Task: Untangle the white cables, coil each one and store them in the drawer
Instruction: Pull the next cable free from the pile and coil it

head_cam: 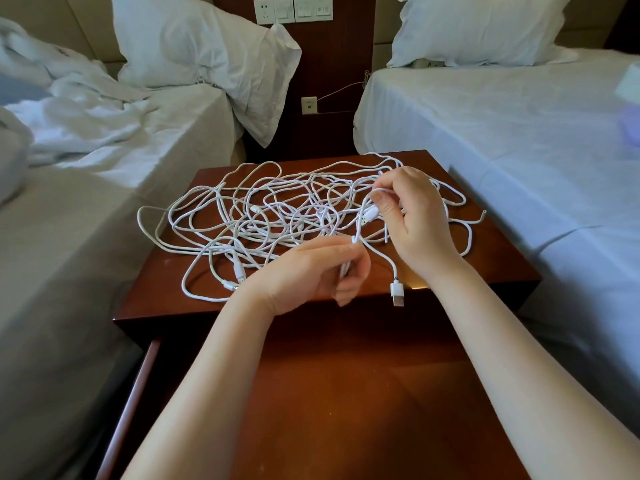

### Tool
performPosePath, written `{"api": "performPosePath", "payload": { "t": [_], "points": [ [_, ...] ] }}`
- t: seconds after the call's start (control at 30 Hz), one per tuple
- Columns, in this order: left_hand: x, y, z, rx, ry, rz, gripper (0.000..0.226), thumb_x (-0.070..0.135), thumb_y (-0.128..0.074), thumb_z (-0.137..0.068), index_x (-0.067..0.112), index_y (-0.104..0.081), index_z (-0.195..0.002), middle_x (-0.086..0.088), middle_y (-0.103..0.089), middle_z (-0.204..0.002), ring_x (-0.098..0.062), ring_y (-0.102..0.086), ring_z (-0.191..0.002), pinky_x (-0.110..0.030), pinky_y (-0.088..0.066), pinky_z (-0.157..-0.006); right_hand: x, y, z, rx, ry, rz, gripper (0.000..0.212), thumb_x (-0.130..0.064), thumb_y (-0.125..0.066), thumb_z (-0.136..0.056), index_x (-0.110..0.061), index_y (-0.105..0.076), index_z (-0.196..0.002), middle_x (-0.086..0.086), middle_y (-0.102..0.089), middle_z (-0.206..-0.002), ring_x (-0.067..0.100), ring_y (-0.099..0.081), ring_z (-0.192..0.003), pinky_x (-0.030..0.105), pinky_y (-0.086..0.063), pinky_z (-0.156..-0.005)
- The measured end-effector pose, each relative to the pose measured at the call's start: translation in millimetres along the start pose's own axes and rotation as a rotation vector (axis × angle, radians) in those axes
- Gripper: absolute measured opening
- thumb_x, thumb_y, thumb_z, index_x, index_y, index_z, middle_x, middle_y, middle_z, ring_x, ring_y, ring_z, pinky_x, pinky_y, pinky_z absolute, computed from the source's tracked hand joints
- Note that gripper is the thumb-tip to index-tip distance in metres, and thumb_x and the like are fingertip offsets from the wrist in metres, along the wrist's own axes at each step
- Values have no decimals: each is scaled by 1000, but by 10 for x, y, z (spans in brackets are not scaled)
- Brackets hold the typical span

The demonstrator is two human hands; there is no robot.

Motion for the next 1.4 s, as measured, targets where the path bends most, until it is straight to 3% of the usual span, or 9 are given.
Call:
{"api": "performPosePath", "payload": {
  "t": [0.33, 0.5, 0.6, 0.77, 0.93, 1.07, 1.17, 1.3, 1.4],
  "points": [
    [199, -159, 15, -60, -70, 42, 32, 19, -33, -97, 8, -46, -69, 0, -30, -54, -15, -28, -50, -24, -38, -56, -164, -148, 48, -200, 44, -82, 27, -30, -44, -95, -11, -64, -89, -3, -58, -81, 15, -48, -79, 30, -39, -73],
    [288, -42, 52, 169, -295, 84, 37, 18, -36, -97, 13, -64, -74, -2, -50, -58, -17, -48, -57, -29, -48, -66, -186, -215, 148, -381, -125, -175, 26, -23, -39, -91, -34, -48, -70, -8, -47, -61, 7, -46, -60, 29, -40, -59],
    [274, 57, 70, 333, -357, 127, 37, 20, -38, -96, 14, -68, -76, -4, -59, -63, -19, -57, -63, -37, -50, -75, -284, -386, 264, -384, 68, 23, 25, -16, -49, -92, -20, -54, -68, -3, -45, -54, 13, -44, -47, 32, -36, -51],
    [217, 166, 55, 629, -431, 170, 40, 19, -35, -103, 13, -64, -77, -1, -58, -62, -15, -55, -62, -39, -44, -76, -414, -534, 323, -494, 115, 159, 38, -33, -31, -98, -15, -59, -80, -2, -60, -62, 23, -57, -60, 39, -44, -72],
    [192, 239, 48, 886, -505, 212, 39, 19, -31, -104, 13, -58, -75, 6, -51, -56, -10, -47, -57, -29, -47, -71, -374, -499, 324, -491, 122, 176, 25, -24, -54, -96, -18, -53, -72, -9, -46, -56, 16, -45, -54, 39, -46, -81],
    [155, 460, 174, 1098, -584, 160, 35, 22, -32, -100, 14, -54, -74, 9, -50, -53, -11, -46, -57, -28, -44, -66, -302, -451, 314, -441, 102, 181, 29, -26, -52, -97, -20, -48, -69, -10, -48, -60, 13, -44, -57, 37, -43, -80],
    [103, 644, 304, 1225, -575, 69, 34, 23, -34, -97, 15, -53, -71, 8, -53, -53, -13, -47, -57, -28, -39, -61, -179, -449, 318, -422, 72, 246, 29, -30, -45, -98, -16, -61, -79, -6, -62, -71, 18, -56, -68, 35, -40, -76],
    [21, 715, 321, 1285, -454, -119, 48, 23, -32, -100, 28, -61, -62, 3, -59, -56, -20, -52, -62, -29, -40, -62, -34, -369, 273, -360, 43, 233, 29, -30, -42, -97, -13, -57, -77, -9, -46, -71, 17, -49, -71, 28, -33, -59],
    [-10, 646, 280, 1302, -324, -359, 49, 18, -29, -102, 5, -64, -69, -3, -61, -64, -2, -53, -60, -15, -40, -66, -43, -309, 260, -263, 78, 198, 26, -27, -46, -95, -10, -56, -78, -9, -46, -73, 11, -41, -72, 25, -33, -56]
  ]
}}
Point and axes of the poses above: each hand's wrist, its own z-axis away from the middle knuckle, its own y-axis out of the back of the hand, x = y × z, the point moved 2 cm from there along -z, towards the middle knuckle
